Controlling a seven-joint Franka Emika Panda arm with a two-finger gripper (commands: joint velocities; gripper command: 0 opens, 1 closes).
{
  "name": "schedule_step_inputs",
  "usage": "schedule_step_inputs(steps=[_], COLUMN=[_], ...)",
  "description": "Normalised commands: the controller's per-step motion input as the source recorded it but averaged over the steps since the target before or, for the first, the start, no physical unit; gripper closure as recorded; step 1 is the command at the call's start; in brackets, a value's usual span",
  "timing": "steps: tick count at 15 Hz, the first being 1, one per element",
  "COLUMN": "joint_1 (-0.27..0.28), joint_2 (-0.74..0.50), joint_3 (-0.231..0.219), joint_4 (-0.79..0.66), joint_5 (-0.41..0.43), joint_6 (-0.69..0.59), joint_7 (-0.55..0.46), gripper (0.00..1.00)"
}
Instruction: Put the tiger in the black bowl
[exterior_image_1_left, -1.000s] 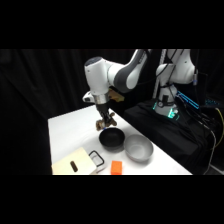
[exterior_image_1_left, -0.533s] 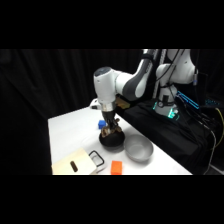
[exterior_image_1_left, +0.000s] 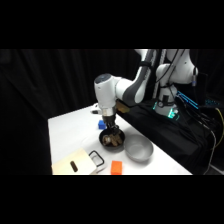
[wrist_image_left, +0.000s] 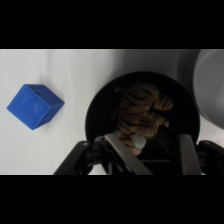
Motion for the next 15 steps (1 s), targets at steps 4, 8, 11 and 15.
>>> schedule_step_inputs(steps=[4,8,11,15], joint_1=[0.042,0.034,0.022,-0.004], joint_2=[-0.22,-0.34,-0.37,-0.24], joint_3=[-0.012,0.010,0.045,0.054], joint_4=[0.02,0.06,0.12,0.20], joint_5=[-0.106,-0.085,-0.052,0.025], joint_6=[-0.18,-0.42,-0.51,-0.40], joint_7=[0.01,0.00,-0.01,-0.05], gripper=[0.00,0.00,0.00,0.00])
